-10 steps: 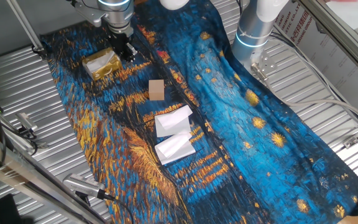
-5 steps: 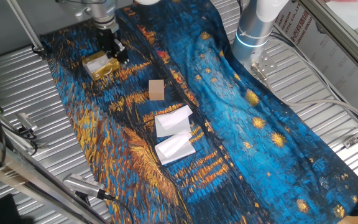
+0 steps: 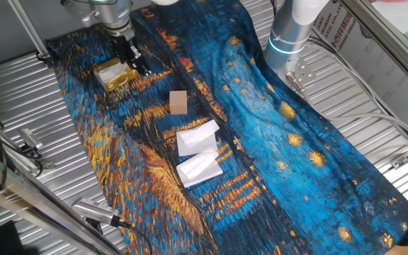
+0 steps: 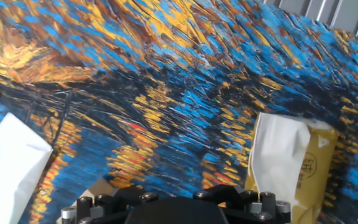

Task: Pull out a napkin

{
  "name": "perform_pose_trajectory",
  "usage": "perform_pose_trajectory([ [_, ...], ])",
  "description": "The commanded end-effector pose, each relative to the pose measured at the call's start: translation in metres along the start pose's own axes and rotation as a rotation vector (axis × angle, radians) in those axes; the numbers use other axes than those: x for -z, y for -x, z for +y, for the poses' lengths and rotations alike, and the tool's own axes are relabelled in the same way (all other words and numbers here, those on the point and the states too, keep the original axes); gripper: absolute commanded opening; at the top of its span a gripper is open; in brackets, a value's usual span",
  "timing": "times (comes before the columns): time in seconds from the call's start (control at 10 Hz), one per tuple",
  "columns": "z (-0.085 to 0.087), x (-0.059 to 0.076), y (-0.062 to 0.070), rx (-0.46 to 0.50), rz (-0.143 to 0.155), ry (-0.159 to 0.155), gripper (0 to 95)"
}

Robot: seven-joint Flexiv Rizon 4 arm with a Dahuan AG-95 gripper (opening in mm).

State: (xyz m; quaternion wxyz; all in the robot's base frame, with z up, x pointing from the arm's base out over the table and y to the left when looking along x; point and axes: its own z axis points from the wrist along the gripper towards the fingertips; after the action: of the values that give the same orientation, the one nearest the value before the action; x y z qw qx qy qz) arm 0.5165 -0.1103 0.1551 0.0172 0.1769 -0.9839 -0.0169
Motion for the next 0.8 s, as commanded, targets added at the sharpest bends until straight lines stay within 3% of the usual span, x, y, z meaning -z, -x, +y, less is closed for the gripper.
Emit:
perform_pose_trajectory([
  [0.1, 0.001, 0.0011, -0.003, -0.002, -0.011, 0.002, 95.0],
  [0.6, 0.001, 0.0011, -0.003, 0.028, -0.006, -0.006, 95.0],
  [0.7, 0.001, 0.0011, -0.003, 0.07, -0.008, -0.027, 95.0],
  [0.8, 0.001, 0.0011, -0.003, 0.135, -0.027, -0.025, 95.0],
])
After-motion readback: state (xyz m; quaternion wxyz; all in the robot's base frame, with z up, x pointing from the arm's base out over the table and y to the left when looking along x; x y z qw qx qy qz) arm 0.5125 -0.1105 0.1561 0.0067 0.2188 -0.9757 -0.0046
